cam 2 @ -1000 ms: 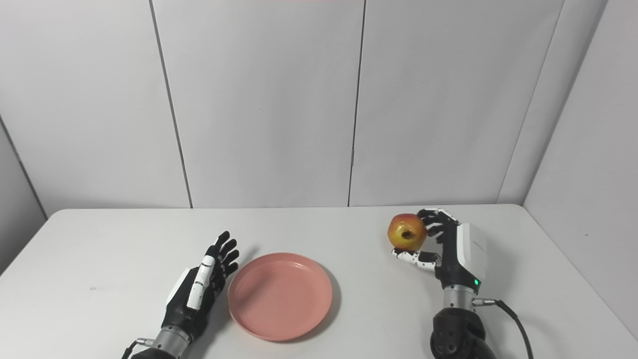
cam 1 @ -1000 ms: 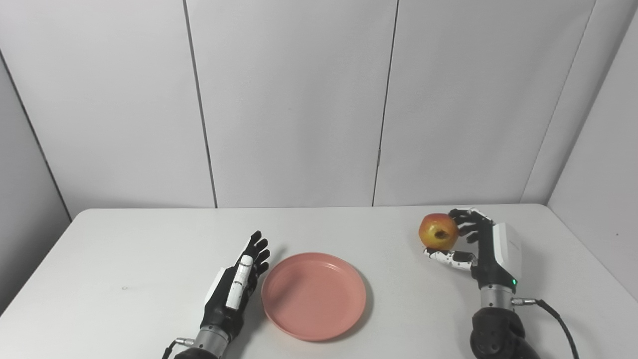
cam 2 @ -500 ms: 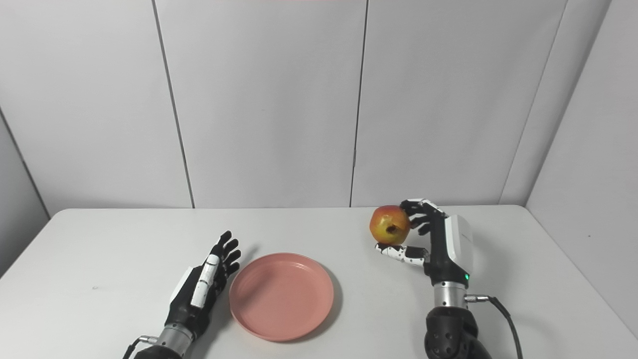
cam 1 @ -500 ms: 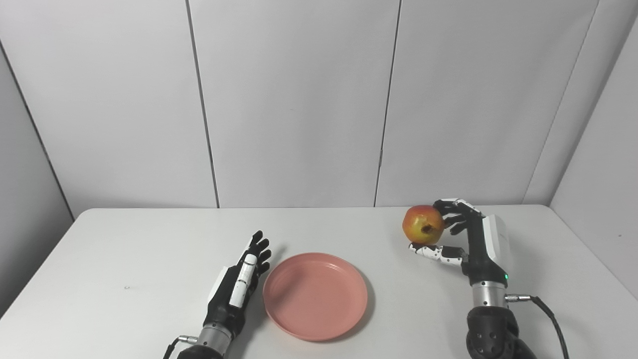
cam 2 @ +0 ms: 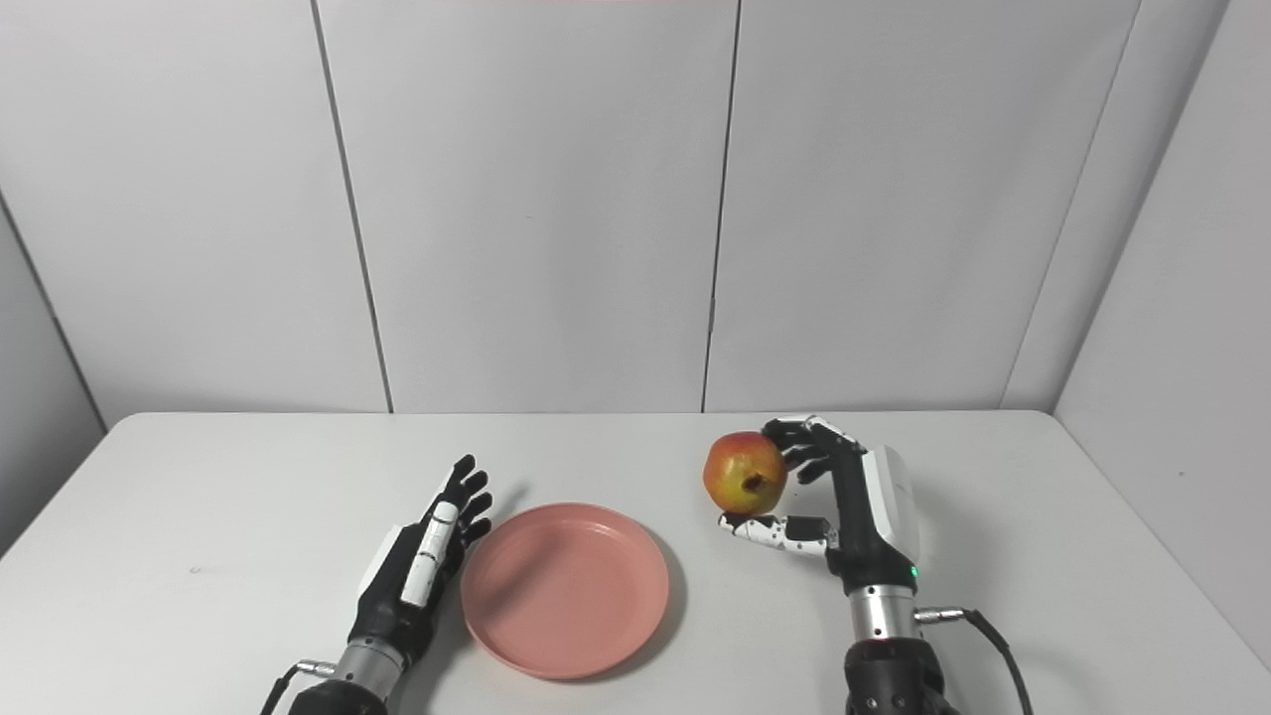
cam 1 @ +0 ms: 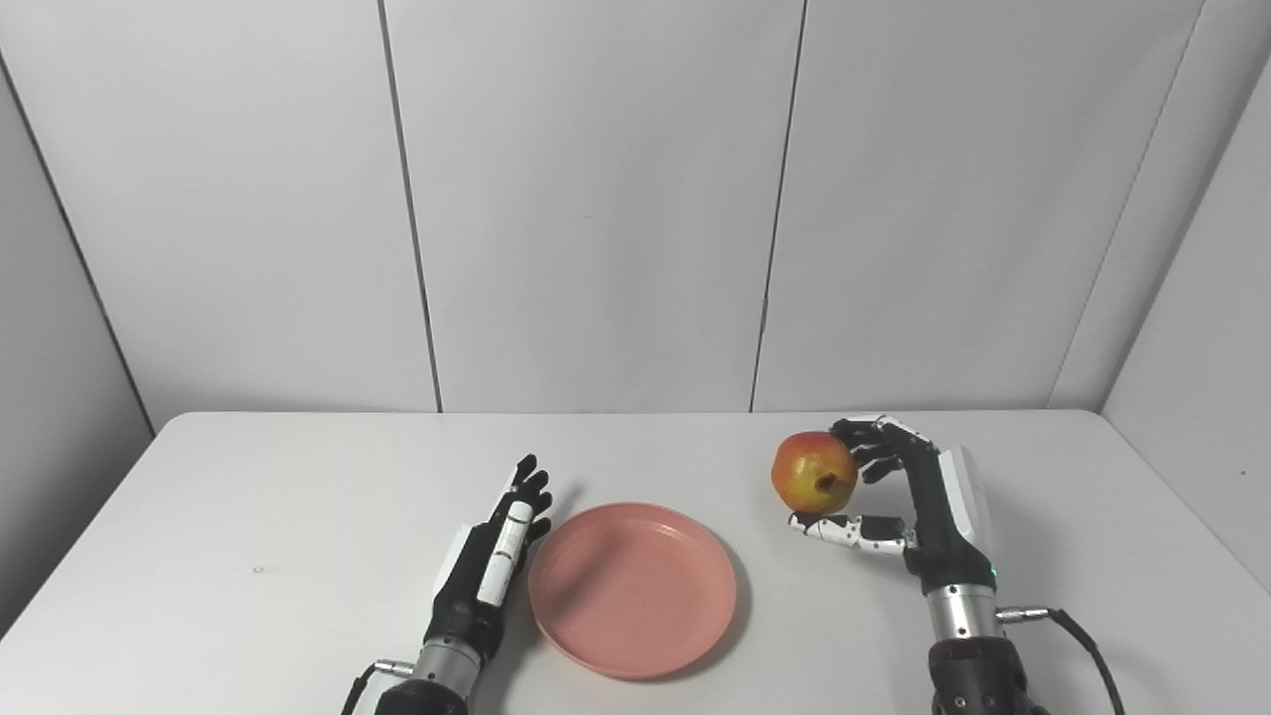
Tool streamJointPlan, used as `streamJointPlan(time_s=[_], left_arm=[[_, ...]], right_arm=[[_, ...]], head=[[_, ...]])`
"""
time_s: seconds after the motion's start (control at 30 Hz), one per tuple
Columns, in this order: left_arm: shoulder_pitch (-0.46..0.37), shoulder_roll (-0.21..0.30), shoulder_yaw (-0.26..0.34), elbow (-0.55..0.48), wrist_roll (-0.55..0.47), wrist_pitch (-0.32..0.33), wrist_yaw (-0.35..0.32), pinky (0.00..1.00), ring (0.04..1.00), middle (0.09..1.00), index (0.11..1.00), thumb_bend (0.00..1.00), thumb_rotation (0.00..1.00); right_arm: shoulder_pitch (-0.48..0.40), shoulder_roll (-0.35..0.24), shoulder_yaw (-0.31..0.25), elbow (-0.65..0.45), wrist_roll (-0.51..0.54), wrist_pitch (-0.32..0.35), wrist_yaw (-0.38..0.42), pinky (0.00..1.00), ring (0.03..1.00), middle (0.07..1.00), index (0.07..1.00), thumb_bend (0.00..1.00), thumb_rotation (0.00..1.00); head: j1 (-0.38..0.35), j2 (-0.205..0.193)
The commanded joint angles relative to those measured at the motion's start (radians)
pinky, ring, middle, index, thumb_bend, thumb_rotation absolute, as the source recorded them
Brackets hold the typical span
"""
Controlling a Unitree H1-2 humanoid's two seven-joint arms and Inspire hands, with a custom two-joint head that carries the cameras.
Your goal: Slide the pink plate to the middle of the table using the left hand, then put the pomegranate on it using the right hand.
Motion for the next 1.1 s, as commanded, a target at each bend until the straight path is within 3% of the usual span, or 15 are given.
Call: streamJointPlan(time_s=[0.0,0.13,0.33,0.53,0.67,0.77,0.87,1.07], left_arm=[[0.008,-0.021,-0.008,0.029,0.011,-0.032,0.018,0.93,0.959,0.979,0.981,0.51,1.0],[0.005,-0.023,-0.013,0.033,0.025,-0.039,0.034,0.92,0.955,0.974,0.975,0.51,1.0],[0.007,-0.022,-0.014,0.026,0.031,-0.029,0.042,0.93,0.959,0.982,0.98,0.51,1.0],[0.012,-0.027,-0.008,0.017,0.036,-0.012,0.064,0.92,0.95,0.973,0.973,0.51,1.0],[0.018,-0.036,-0.01,0.007,0.104,0.005,0.14,0.87,0.906,0.933,0.928,0.5,1.0],[0.02,-0.035,-0.013,0.01,0.122,0.002,0.154,0.87,0.903,0.925,0.92,0.5,1.0],[0.017,-0.034,-0.013,0.016,0.125,-0.006,0.153,0.87,0.907,0.928,0.921,0.5,1.0],[0.012,-0.032,-0.009,0.018,0.033,-0.02,0.06,0.92,0.958,0.981,0.977,0.51,1.0]], right_arm=[[-0.03,0.003,0.002,-0.049,0.012,-0.057,0.015,0.4,0.483,0.457,0.53,0.52,0.0],[-0.02,0.023,0.016,-0.076,0.0,-0.055,0.039,0.34,0.425,0.44,0.538,0.52,0.0],[-0.018,0.06,0.051,-0.098,-0.007,-0.072,0.07,0.42,0.481,0.461,0.527,0.52,0.0],[-0.022,0.092,0.086,-0.093,-0.04,-0.073,0.09,0.38,0.457,0.456,0.529,0.52,0.0],[-0.029,0.107,0.114,-0.071,-0.052,-0.087,0.104,0.36,0.444,0.451,0.53,0.52,0.0],[-0.033,0.113,0.133,-0.06,-0.057,-0.095,0.117,0.38,0.456,0.453,0.529,0.52,0.0],[-0.041,0.12,0.148,-0.039,-0.075,-0.108,0.116,0.39,0.46,0.455,0.527,0.52,0.0],[-0.058,0.125,0.182,0.015,-0.124,-0.117,0.108,0.38,0.451,0.453,0.527,0.52,0.0]], head=[[0.003,0.001],[0.006,0.003],[0.008,0.003],[0.007,0.003],[0.007,0.005],[0.007,0.004],[0.007,0.004],[0.007,0.003]])
